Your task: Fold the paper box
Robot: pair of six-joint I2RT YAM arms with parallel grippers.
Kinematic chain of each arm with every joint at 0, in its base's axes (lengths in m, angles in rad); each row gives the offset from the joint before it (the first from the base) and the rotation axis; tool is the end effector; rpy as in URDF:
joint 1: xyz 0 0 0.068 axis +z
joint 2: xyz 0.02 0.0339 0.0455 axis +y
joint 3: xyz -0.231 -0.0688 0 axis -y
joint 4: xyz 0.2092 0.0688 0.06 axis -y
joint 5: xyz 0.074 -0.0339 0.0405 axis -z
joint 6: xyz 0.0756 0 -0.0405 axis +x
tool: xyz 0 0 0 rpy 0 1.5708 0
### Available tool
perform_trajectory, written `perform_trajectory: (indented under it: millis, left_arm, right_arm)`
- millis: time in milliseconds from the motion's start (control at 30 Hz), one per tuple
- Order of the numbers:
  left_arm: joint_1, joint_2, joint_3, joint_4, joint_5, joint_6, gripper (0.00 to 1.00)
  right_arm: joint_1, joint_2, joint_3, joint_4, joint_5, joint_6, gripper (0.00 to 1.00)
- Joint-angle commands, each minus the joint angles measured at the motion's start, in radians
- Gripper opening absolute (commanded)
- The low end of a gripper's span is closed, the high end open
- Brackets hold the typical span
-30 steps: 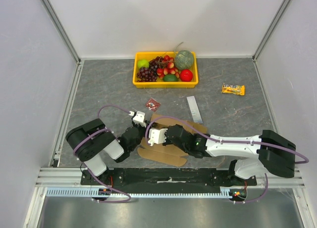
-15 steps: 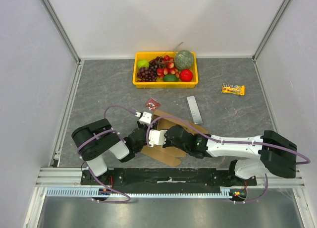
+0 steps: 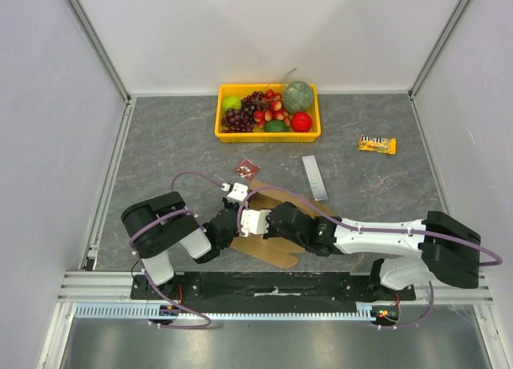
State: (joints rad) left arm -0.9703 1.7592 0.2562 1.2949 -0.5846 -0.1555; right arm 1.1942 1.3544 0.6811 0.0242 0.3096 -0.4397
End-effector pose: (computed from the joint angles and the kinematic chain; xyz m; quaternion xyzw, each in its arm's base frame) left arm 0.1878 -0.2003 0.1074 0.1281 0.7548 -0.1326 0.6295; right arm 0.1272 0.2590 0.1673 -0.5983 0.6557 0.0335 0.4594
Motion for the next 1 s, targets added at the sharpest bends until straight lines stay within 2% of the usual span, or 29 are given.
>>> perform_trajectory:
  millis: [0, 167, 300, 467, 533, 600, 767, 967]
  left_arm:
    - [-0.007, 0.022, 0.017, 0.093, -0.041, 0.039, 0.13]
    - [-0.010, 0.025, 0.023, 0.093, -0.043, 0.053, 0.02]
    - [-0.011, 0.020, 0.025, 0.099, -0.035, 0.076, 0.02]
    - [-0.011, 0.016, 0.006, 0.133, -0.015, 0.089, 0.03]
    - [-0.011, 0.017, 0.000, 0.141, -0.009, 0.090, 0.03]
    - [-0.011, 0.019, -0.005, 0.145, -0.001, 0.088, 0.03]
    - [-0.011, 0.026, -0.011, 0.168, 0.008, 0.083, 0.05]
    - [-0.011, 0.042, -0.011, 0.188, 0.012, 0.077, 0.05]
  right_arm:
    - [0.004, -0.041, 0.014, 0.017, -0.021, 0.042, 0.33]
    - [0.005, -0.090, 0.047, 0.007, -0.072, 0.096, 0.35]
    - [0.004, -0.142, 0.078, 0.008, -0.098, 0.136, 0.36]
    - [-0.027, -0.195, 0.100, 0.060, 0.003, 0.229, 0.37]
    - [-0.071, -0.199, 0.107, 0.088, 0.060, 0.306, 0.34]
    - [-0.132, -0.181, 0.133, 0.073, 0.112, 0.396, 0.26]
    - [-0.241, -0.074, 0.187, 0.042, 0.011, 0.513, 0.08]
    - [-0.292, 0.023, 0.178, 0.118, -0.047, 0.564, 0.02]
